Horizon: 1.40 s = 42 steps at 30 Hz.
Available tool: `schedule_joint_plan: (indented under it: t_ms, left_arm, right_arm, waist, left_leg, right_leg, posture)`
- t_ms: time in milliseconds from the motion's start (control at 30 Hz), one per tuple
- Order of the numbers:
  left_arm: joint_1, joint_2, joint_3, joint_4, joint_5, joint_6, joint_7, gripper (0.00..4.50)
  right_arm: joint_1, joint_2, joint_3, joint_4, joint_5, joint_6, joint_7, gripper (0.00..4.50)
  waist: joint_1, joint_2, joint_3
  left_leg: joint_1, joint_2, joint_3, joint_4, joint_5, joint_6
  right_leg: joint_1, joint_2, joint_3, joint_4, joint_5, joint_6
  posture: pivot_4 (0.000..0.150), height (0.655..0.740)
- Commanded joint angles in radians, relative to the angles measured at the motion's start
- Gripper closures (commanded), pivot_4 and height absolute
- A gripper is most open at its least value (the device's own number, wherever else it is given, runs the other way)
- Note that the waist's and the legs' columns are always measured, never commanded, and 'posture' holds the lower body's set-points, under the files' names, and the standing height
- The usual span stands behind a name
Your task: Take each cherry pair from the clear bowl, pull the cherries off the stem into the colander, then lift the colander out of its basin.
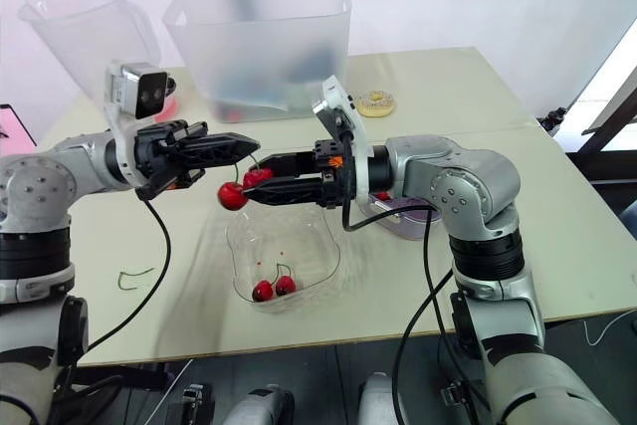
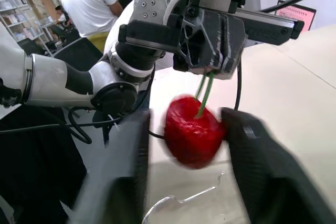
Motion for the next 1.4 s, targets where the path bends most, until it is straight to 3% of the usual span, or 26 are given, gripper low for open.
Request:
schedule_joint_plan:
  t_ms: [33,933,1200,1400]
  left_arm:
    - [-0.003,0.006,0.032,-0.028,-0.024,-0.015,0.003,4.50]
    - [0.008,-0.008,0.041,-0.042,-0.028,-0.041,0.023,4.50]
    - [0.055,-0.004,0.072,-0.081,-0.051,-0.035,0.061,4.50]
    - [0.065,-0.009,0.072,-0.087,-0.050,-0.054,0.080,4.50]
  right_arm:
    - [-0.019,-0.003,-0.008,-0.014,0.035,-0.011,-0.003,3.51]
    - [0.033,-0.100,0.080,-0.011,0.034,-0.007,0.032,3.51]
    - [-0.017,-0.398,0.038,0.166,-0.157,-0.181,0.136,3.51]
    - [-0.041,-0.546,0.201,0.434,-0.488,-0.502,0.220,3.51]
  waist:
    - [0.000,0.000,0.000]
    - [0.000,0.000,0.000]
    - [0.006,0.000,0.000]
    - [0.002,0.000,0.000]
  left_leg:
    - [0.000,0.000,0.000,0.000,0.000,0.000]
    - [0.000,0.000,0.000,0.000,0.000,0.000]
    - [0.000,-0.002,0.001,0.000,0.000,0.000]
    - [0.000,-0.002,0.005,0.000,0.000,0.000]
  right_leg:
    - [0.000,0.000,0.000,0.000,0.000,0.000]
    - [0.000,0.000,0.000,0.000,0.000,0.000]
    - [0.000,0.000,0.000,-0.002,0.000,0.000]
    - [0.000,0.000,0.000,-0.003,0.000,0.000]
  posture:
    - [0.150,0.7400]
    - [0.150,0.7400]
    - [0.150,0.7400]
    - [0.150,0.7400]
